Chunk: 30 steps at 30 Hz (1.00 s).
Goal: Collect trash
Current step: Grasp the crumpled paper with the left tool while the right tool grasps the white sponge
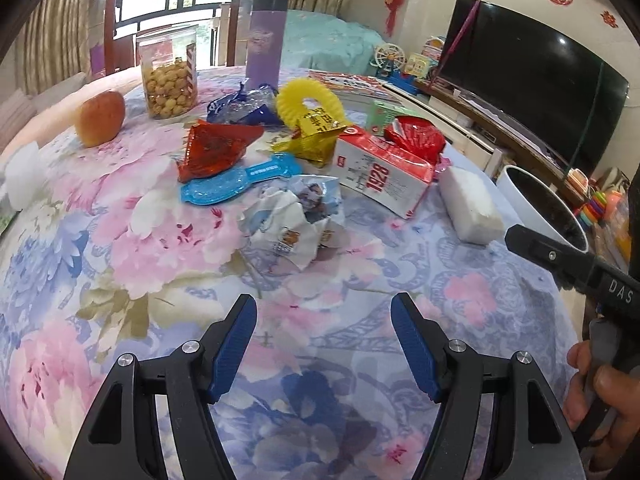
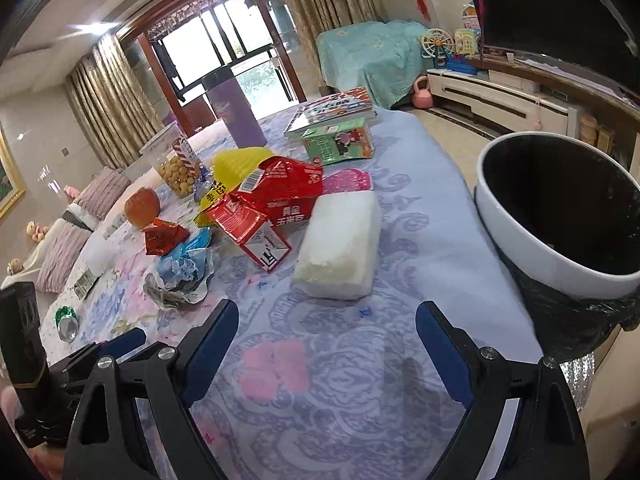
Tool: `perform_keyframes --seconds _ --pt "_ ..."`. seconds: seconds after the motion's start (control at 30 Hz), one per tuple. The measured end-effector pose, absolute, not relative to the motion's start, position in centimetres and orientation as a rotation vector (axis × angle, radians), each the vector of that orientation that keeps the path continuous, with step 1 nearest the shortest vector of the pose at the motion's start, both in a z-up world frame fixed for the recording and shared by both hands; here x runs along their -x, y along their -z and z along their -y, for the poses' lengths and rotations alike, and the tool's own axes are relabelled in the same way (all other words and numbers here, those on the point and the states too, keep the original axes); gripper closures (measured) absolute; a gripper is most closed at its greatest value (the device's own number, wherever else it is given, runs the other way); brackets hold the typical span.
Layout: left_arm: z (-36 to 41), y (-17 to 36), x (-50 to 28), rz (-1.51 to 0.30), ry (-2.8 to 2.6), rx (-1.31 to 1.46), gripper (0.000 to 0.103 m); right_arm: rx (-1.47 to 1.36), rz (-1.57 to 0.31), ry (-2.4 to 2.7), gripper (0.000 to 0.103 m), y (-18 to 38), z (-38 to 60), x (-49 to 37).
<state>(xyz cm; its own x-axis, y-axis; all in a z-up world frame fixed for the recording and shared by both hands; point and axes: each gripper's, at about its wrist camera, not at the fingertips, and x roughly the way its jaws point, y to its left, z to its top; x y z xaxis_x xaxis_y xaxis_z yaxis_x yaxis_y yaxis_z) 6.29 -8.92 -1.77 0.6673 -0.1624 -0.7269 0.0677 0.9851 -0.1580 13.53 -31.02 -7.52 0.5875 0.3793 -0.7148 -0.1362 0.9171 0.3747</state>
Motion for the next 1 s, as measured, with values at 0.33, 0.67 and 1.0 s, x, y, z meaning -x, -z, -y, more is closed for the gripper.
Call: perform_keyframes --seconds 0.33,0.67,1.0 --pt "8.5 1.7 -9.6 -0.856 0.089 0.145 0.034 -0.263 -0.913 -0.273 0.012 8.7 29.0 -15.0" --pt "8.0 2.3 -13.9 -0.837 0.068 0.146 0.034 -0.246 -0.943 -0.236 0.014 9.6 28.3 -17.7" --pt "8.4 3.2 -15.4 -0.865 0.096 0.119 0.066 -0.265 -0.977 -0.248 0.055 10.4 28.9 -17.9"
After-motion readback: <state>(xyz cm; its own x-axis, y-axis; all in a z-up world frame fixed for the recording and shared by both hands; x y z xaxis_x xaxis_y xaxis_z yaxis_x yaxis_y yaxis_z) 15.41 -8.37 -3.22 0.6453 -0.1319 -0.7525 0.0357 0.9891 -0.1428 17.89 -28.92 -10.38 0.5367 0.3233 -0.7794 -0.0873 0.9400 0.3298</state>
